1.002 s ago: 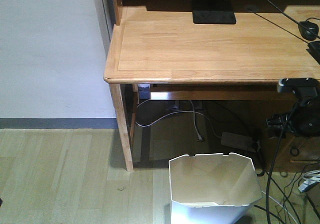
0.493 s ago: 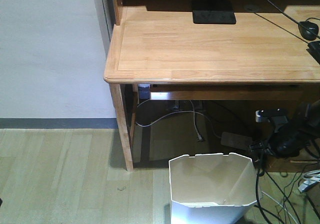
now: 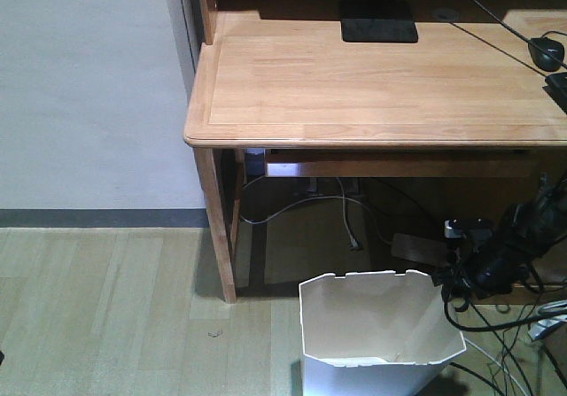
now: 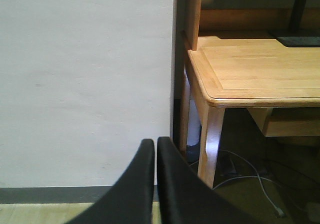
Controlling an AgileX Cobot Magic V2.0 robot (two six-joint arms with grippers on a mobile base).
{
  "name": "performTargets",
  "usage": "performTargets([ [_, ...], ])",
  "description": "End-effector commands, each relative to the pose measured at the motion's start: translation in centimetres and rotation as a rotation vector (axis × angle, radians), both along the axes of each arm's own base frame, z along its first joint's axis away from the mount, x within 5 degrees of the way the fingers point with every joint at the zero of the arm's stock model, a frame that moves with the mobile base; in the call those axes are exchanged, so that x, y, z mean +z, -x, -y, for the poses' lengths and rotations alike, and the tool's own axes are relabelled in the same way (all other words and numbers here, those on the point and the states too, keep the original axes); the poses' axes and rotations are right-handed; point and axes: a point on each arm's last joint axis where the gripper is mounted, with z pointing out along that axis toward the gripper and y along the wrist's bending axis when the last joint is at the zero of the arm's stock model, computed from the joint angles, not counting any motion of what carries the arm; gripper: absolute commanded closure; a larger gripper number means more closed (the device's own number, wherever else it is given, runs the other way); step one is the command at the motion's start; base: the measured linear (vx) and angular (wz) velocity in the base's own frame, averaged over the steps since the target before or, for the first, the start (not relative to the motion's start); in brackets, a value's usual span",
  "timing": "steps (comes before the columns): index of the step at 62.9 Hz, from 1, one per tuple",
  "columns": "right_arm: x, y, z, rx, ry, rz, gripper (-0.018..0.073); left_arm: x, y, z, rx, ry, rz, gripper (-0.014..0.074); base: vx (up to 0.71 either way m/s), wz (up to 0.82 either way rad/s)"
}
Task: Move trash bin to bedside with robot
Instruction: 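Lower the right gripper onto the white trash bin's rim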
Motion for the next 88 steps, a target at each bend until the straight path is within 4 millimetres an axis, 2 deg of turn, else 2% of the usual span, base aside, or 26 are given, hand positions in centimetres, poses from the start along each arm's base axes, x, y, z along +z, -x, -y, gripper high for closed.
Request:
performTargets([
  [1,0.3,-1.9,0.5,0.031,-0.003,0.027,0.0069,0.1,-0.1,0.0,0.0,0.008,0.065,0.0603,0.0,0.0],
  [23,-4.9,-2.8,0.5,0.028,-0.034,-0.031,0.0069,0.1,-0.1,0.0,0.0,0.008,0.065,0.0603,0.0,0.0],
  [48,-8.9,-3.1,0.5,0.023,-0.047,-0.052,0.0095,0.1,-0.1,0.0,0.0,0.008,0.065,0.0603,0.0,0.0],
  [55,-9.6,-3.0,0.5,0.022,-0.051,-0.062,0.0164,0.1,-0.1,0.0,0.0,0.008,0.065,0.0603,0.0,0.0],
  [61,-10.0,-2.8,0.4,0.019,-0.056,-0.075,0.0266,0.1,-0.1,0.0,0.0,0.008,0.065,0.0603,0.0,0.0],
  [74,-10.0,-2.8,0.4,0.004,-0.061,-0.073,0.0575,0.1,-0.1,0.0,0.0,0.008,0.065,0.0603,0.0,0.0],
  [88,-8.3,-3.6,0.1,-0.033,-0.105,-0.057,0.0569,0.1,-0.1,0.0,0.0,0.008,0.065,0.0603,0.0,0.0],
])
